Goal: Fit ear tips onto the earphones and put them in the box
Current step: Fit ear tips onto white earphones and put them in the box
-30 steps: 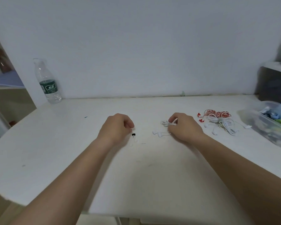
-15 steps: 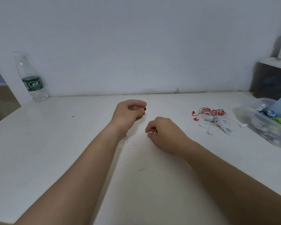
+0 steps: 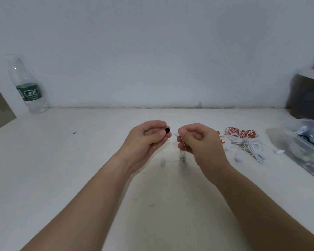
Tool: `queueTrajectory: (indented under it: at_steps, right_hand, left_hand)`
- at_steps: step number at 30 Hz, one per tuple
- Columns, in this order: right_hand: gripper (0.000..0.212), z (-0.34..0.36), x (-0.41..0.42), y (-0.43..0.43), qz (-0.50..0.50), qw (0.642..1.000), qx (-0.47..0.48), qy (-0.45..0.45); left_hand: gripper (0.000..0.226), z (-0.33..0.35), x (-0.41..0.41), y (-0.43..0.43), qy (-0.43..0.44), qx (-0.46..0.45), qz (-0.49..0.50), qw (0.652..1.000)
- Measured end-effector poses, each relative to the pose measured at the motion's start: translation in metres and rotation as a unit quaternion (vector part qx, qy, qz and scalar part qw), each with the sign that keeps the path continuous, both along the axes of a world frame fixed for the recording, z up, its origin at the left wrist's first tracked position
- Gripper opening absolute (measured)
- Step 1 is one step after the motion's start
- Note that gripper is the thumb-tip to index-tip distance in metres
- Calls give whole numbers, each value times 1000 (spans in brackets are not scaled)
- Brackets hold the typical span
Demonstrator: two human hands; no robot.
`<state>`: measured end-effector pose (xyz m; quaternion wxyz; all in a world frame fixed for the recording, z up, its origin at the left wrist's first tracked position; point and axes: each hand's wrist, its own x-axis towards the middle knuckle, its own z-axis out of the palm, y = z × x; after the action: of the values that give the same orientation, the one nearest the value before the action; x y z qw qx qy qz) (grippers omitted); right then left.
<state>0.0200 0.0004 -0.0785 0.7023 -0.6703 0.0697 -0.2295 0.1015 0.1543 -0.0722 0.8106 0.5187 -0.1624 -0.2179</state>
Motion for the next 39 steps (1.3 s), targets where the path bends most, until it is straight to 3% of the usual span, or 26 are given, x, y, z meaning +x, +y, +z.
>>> queueTrajectory:
  at_steps: [9,26,39]
  right_hand:
    - [7,-1,0,1,23,996,81,-18]
    - [8,2,-3,0,2,1000,-16,-7]
    - [5,5,-4,-7,25,999,-28,-11]
  left_hand:
    - [22,-3,-3,-5,-8,-22,-24,999]
    - [20,-3,-2,-4,-65,31,0,997]
    - [16,-2,-4,-2,-31,23,-18,999]
